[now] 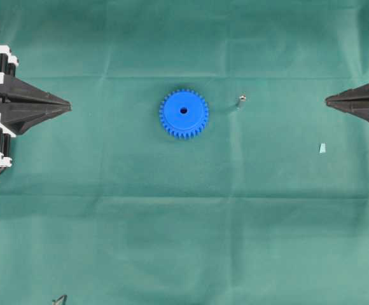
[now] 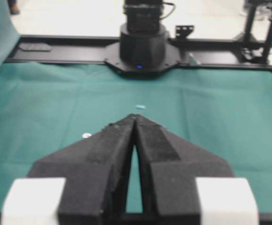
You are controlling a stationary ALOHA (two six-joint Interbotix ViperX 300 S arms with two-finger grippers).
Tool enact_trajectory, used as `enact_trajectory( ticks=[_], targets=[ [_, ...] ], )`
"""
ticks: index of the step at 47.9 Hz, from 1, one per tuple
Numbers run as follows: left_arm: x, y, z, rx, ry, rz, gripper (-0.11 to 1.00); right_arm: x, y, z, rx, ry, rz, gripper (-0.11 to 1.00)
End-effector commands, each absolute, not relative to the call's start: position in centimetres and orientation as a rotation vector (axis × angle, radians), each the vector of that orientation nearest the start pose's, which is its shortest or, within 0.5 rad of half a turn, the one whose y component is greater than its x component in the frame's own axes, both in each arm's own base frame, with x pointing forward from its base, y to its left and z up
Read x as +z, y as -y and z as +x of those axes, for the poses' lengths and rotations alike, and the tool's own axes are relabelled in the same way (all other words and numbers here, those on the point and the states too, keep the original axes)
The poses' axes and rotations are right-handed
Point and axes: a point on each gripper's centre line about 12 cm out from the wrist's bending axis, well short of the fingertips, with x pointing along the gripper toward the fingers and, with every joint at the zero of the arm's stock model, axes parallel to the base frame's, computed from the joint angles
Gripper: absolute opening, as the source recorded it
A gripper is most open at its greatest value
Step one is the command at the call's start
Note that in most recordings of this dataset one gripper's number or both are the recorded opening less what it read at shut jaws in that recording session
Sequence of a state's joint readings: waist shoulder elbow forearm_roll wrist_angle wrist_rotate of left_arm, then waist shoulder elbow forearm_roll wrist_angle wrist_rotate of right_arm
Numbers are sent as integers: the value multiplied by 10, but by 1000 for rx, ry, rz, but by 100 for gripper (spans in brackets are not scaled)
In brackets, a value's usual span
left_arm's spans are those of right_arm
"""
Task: Insert the shaft into the center hole of the gear.
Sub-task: 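Move the open right gripper toward the silver shaft beside the gear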
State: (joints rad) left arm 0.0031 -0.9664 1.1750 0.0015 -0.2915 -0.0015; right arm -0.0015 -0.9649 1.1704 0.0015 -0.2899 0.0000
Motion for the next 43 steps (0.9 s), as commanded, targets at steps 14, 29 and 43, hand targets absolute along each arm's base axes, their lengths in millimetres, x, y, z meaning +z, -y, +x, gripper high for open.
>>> enact_trajectory(
  ticks=[14, 29, 43],
  targets=[
    [302, 2, 201, -11, 65, 48, 0, 311, 6, 213, -30, -29, 8, 3],
    [303, 2, 201, -11, 68, 47, 0, 303, 29, 234, -123, -155, 11, 3],
    [304, 2, 201, -11, 71, 47, 0, 254, 58, 273, -210, -325, 42, 50]
  ],
)
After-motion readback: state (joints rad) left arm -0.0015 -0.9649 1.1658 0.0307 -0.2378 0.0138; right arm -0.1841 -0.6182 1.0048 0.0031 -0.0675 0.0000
